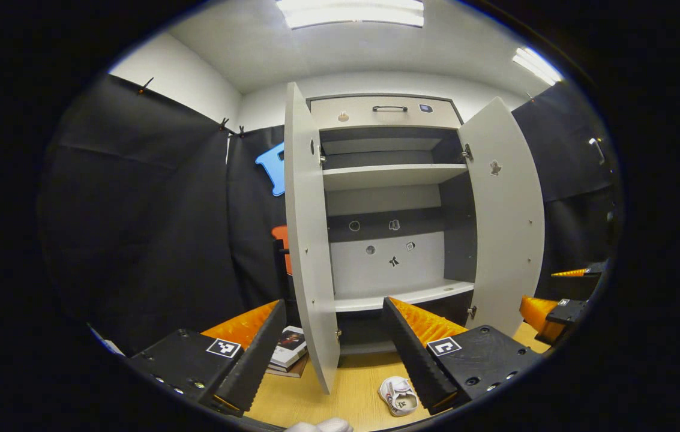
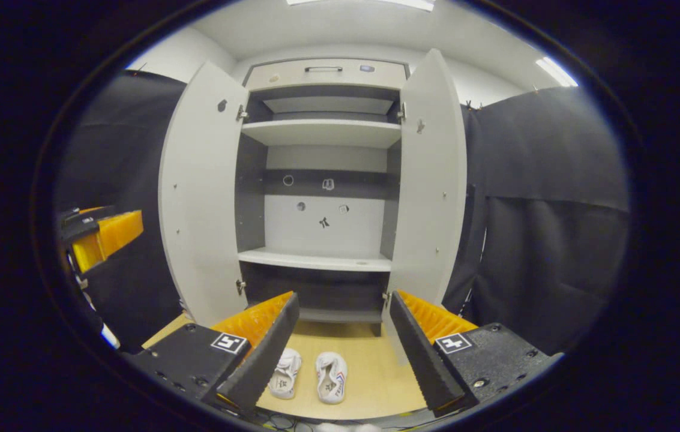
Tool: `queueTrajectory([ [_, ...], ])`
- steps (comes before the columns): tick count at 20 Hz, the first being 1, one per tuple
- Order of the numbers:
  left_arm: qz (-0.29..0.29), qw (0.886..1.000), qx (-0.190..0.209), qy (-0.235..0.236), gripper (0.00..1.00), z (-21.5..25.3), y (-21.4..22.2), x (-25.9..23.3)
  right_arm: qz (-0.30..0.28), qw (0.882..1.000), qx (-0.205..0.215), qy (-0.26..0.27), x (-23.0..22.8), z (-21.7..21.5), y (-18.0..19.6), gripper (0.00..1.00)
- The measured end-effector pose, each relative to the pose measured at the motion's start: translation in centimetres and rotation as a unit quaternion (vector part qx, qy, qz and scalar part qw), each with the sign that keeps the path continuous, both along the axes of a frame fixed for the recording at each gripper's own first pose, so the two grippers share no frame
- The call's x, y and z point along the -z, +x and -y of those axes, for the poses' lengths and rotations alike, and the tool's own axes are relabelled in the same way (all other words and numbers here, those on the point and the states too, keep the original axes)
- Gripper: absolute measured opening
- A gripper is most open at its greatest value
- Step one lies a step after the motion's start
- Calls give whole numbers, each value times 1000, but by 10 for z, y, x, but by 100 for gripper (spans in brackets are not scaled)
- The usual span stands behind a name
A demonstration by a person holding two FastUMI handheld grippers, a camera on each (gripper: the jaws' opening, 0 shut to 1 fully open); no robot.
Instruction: Grab one shoe with the right hand and put it into the shoe cabinet, grab the other shoe with the left hand and put it into the shoe cabinet; then close the right door with the right hand and the left door with the left hand.
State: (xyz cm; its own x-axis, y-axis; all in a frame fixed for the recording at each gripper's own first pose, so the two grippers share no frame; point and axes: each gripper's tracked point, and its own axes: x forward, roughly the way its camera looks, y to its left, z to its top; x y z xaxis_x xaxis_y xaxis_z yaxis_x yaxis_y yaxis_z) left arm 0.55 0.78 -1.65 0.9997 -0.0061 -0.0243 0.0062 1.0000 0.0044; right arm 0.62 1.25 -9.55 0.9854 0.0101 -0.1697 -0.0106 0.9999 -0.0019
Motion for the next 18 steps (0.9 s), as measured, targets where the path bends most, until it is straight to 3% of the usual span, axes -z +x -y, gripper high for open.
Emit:
queueTrajectory([
  [4,-11,1000,4,8,97,1,5,11,-76,997,-16,14,86,-12,-2,99],
  [7,-22,1000,5,7,96,3,6,22,-173,982,-31,67,169,-27,-6,96],
  [8,-25,1000,1,8,96,2,8,25,-192,978,-35,78,190,-30,-6,87],
  [9,-29,1000,-4,10,96,-1,9,28,-211,974,-36,81,211,-33,-5,93],
  [11,-36,999,-14,14,96,-4,9,31,-240,967,-43,73,246,-38,-3,92],
  [14,-37,999,-22,19,96,-5,10,30,-271,958,-57,77,282,-52,12,91],
  [18,-38,998,-33,23,96,-7,10,30,-284,954,-56,79,310,-58,43,88],
])
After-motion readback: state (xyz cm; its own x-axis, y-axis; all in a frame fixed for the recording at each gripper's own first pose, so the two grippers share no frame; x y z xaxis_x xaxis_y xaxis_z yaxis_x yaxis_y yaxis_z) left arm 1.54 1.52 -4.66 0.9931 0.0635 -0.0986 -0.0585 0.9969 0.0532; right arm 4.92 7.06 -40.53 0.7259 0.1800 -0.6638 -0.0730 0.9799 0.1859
